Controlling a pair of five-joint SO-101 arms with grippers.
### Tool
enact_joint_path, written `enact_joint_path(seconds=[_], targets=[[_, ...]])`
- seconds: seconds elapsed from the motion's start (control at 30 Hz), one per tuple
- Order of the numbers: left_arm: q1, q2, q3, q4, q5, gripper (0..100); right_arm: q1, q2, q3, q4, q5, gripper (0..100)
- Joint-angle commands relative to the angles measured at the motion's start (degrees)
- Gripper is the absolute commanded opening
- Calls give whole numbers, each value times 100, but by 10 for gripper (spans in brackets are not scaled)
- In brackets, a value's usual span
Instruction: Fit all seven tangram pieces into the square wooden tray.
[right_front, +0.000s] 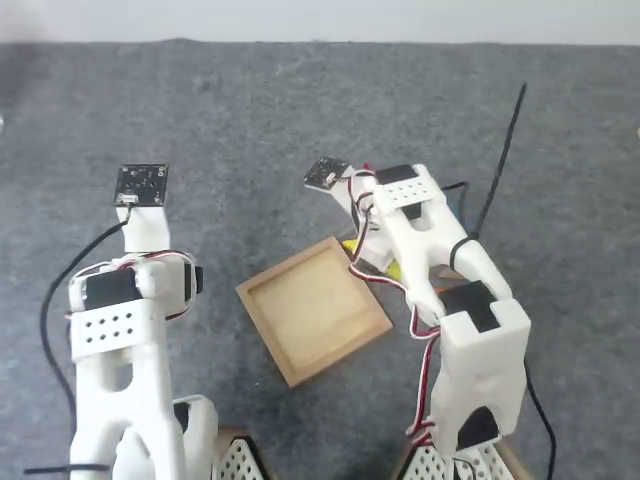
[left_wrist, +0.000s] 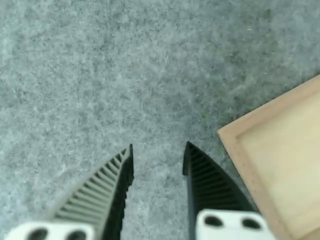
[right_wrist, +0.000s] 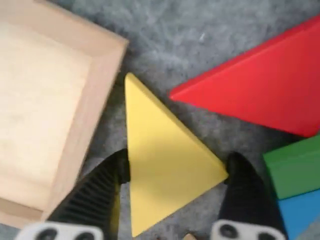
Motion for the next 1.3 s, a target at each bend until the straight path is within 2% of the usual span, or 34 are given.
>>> enact_joint_path(seconds=[0.0,0.3,0.47,0.77,0.93,1.1,1.27], targets=[[-44,-193,-31,-105,35,167,22,13,-9,-40,-70,73],[-44,-193,-31,-105,35,167,57,-4,-9,-13,-114,62],[-44,-185,-31,-105,35,167,365,-549,0,-4,-615,61],[-44,-193,-31,-105,35,167,998,-2123,1354,-400,-905,60],[-44,-185,-31,-105,35,167,1165,-2756,1925,-664,-1415,61],[-44,-167,-31,-105,44,167,866,-3327,1925,-497,-1415,62],[-44,-158,-22,-237,35,167,-66,-3451,1916,-180,-1565,61]])
